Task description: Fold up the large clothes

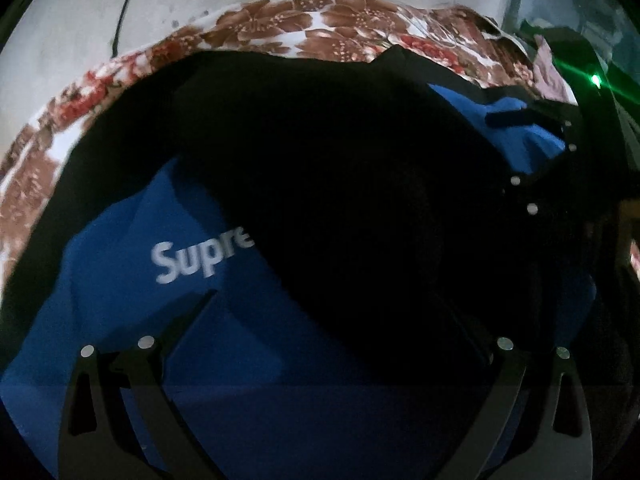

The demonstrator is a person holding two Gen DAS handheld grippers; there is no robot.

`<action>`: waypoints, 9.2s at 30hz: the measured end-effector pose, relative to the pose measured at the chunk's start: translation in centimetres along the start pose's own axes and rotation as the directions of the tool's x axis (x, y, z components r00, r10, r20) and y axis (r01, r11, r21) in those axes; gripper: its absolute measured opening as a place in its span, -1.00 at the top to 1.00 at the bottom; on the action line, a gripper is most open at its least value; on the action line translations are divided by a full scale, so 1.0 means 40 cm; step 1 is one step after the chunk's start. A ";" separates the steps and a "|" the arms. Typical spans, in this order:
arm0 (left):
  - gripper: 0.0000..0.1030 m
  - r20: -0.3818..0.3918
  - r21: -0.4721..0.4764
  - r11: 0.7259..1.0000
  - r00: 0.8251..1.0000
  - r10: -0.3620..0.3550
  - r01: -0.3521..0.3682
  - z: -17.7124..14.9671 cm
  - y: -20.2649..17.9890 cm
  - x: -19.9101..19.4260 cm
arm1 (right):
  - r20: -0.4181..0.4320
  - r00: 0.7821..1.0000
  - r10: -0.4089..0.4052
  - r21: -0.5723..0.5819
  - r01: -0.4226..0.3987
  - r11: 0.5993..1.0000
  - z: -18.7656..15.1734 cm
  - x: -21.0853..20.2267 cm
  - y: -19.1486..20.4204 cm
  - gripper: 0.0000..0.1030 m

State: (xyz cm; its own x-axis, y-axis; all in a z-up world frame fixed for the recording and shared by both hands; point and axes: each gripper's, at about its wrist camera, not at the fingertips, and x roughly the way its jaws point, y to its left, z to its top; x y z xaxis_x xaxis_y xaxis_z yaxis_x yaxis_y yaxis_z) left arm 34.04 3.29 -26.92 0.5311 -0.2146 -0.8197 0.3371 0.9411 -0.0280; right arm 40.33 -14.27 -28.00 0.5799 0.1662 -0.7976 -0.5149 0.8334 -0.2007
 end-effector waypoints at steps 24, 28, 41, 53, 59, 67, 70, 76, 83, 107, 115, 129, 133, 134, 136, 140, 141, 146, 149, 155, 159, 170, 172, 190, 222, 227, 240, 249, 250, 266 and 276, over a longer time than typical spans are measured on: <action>-0.90 0.021 -0.415 0.854 0.936 0.353 -0.313 -0.372 0.391 -0.705 | 0.032 0.975 0.219 0.245 -0.220 0.944 0.087 -0.376 0.446 -0.91; -0.90 0.003 -0.473 0.811 0.920 0.393 -0.345 -0.472 0.485 -0.792 | 0.060 0.957 0.283 0.291 -0.288 0.913 0.128 -0.394 0.552 -0.91; -0.89 -0.116 -0.916 0.329 0.936 0.332 -0.230 -0.916 0.901 -0.798 | 0.010 0.980 0.200 0.183 -0.199 0.963 0.207 -0.282 0.824 -0.91; -0.89 0.035 -0.934 0.349 0.955 0.296 -0.074 -0.935 1.006 -0.724 | -0.051 0.981 0.186 0.176 -0.174 0.969 0.199 -0.173 0.884 -0.91; -0.89 0.075 -0.924 0.380 0.958 0.278 -0.037 -0.911 1.042 -0.669 | -0.047 0.987 0.151 0.141 -0.143 0.980 0.202 -0.158 0.873 -0.91; -0.86 0.167 -0.933 0.355 0.940 0.299 0.053 -0.898 1.098 -0.656 | -0.067 0.988 0.136 0.133 -0.126 0.983 0.199 -0.104 0.842 -0.91; -0.22 0.240 -0.936 0.321 0.928 0.286 0.143 -0.908 1.111 -0.664 | -0.068 0.988 0.142 0.144 -0.131 0.981 0.200 -0.095 0.838 -0.91; 0.81 0.210 -0.935 0.339 0.933 0.292 0.104 -0.888 1.100 -0.660 | -0.032 0.986 0.164 0.134 -0.158 0.978 0.199 -0.125 0.819 -0.91; 0.86 0.333 -0.856 0.491 0.898 0.289 0.159 -0.745 0.993 -0.749 | 0.003 0.982 0.189 0.097 -0.189 0.977 0.162 -0.161 0.788 -0.91; 0.86 0.576 -0.472 0.816 0.817 -0.002 0.334 0.141 0.352 -0.734 | -0.029 0.966 0.256 -0.096 -0.257 0.962 0.068 -0.069 0.834 -0.93; 0.86 0.507 -0.389 0.856 0.855 -0.108 0.339 0.336 0.052 -0.548 | -0.019 0.963 0.267 -0.186 -0.266 0.946 0.020 -0.097 0.826 -0.93; 0.86 0.236 -0.145 0.958 0.949 -0.209 0.247 0.445 -0.471 -0.100 | 0.012 0.967 0.253 -0.160 -0.248 0.956 -0.001 -0.087 0.832 -0.93; 0.86 0.150 -0.126 0.970 0.971 -0.188 0.207 0.444 -0.519 0.018 | 0.033 0.958 0.283 -0.145 -0.276 0.950 -0.008 -0.085 0.819 -0.93; 0.86 0.122 -0.130 0.972 0.976 -0.182 0.198 0.440 -0.524 0.052 | 0.034 0.957 0.288 -0.144 -0.281 0.949 -0.008 -0.084 0.818 -0.93; 0.85 0.079 -0.154 0.970 0.981 -0.179 0.190 0.422 -0.525 0.098 | 0.033 0.957 0.289 -0.143 -0.281 0.949 -0.008 -0.084 0.817 -0.93; 0.76 0.009 -0.057 0.995 0.997 -0.083 0.083 0.373 -0.561 0.166 | 0.039 0.951 0.306 -0.137 -0.298 0.945 -0.009 -0.083 0.814 -0.93; 0.62 -0.007 -0.031 0.997 0.998 -0.067 0.066 0.364 -0.573 0.178 | 0.041 0.949 0.312 -0.134 -0.305 0.943 -0.010 -0.084 0.814 -0.93; -0.48 -0.100 0.048 0.998 0.994 -0.038 0.043 0.319 -0.614 0.211 | 0.047 0.927 0.371 -0.114 -0.364 0.924 -0.009 -0.096 0.792 -0.93; -0.86 -0.102 0.019 0.998 0.993 -0.055 0.058 0.310 -0.609 0.169 | 0.056 0.916 0.397 -0.114 -0.389 0.914 -0.014 -0.124 0.770 -0.93; -0.86 -0.112 -0.022 0.998 0.992 -0.057 0.055 0.269 -0.631 0.041 | 0.131 0.931 0.340 -0.205 -0.310 0.928 -0.007 -0.246 0.757 -0.93; -0.89 -0.045 -0.008 0.999 0.998 -0.043 0.043 0.295 -0.628 -0.087 | 0.156 0.949 0.275 -0.220 -0.239 0.946 0.016 -0.294 0.730 -0.93; -0.89 0.023 0.143 0.990 1.000 -0.020 0.016 0.501 -0.428 -0.418 | 0.107 0.985 0.138 -0.142 -0.123 0.982 0.006 -0.299 0.468 -0.93; -0.89 0.042 0.110 0.994 0.999 0.008 -0.013 0.511 -0.338 -0.457 | 0.090 0.988 0.126 -0.116 -0.115 0.987 0.002 -0.297 0.395 -0.93; -0.89 -0.086 -0.176 0.977 0.991 0.103 -0.117 0.180 0.096 -0.112 | 0.018 0.995 0.096 0.272 -0.098 0.957 0.050 -0.070 -0.157 -0.93; -0.89 0.083 -0.116 0.993 0.997 -0.004 0.013 0.197 -0.228 -0.193 | -0.202 0.952 -0.231 0.749 0.302 0.590 -0.437 -0.350 -0.815 -0.91; -0.89 0.087 -0.003 1.000 0.996 -0.014 0.014 0.247 -0.349 -0.139 | -0.259 0.931 -0.259 0.781 0.359 0.511 -0.519 -0.378 -0.981 -0.91; -0.89 0.024 -0.113 0.991 0.997 -0.070 0.072 0.233 -0.359 -0.007 | -0.370 0.919 -0.137 0.875 0.394 0.281 -0.612 -0.314 -1.262 -0.91; -0.89 0.010 -0.114 0.990 0.997 -0.078 0.078 0.214 -0.337 0.034 | -0.431 0.902 -0.022 0.849 0.413 0.330 -0.673 -0.247 -1.287 -0.91; -0.89 0.008 -0.113 0.990 0.996 -0.084 0.084 0.210 -0.337 0.040 | -0.440 0.898 -0.013 0.844 0.419 0.335 -0.675 -0.234 -1.282 -0.91; -0.90 -0.031 0.025 0.999 0.998 0.048 -0.047 0.160 -0.384 0.132 | -0.298 0.954 0.032 0.902 0.271 0.336 -0.687 -0.202 -1.257 0.77; -0.92 -0.020 0.084 0.991 0.994 0.110 -0.108 0.137 -0.407 0.166 | -0.032 0.999 0.009 0.896 0.025 0.444 -0.533 -0.375 -1.168 0.82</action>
State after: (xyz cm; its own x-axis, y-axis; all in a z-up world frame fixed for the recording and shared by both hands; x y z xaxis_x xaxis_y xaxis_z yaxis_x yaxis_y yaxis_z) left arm 36.35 -14.88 -28.79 0.5493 -0.1042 -0.8291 0.3415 0.9335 0.1089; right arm 42.25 -66.94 -18.80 0.5547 0.1563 -0.8172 0.3512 0.8464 0.4003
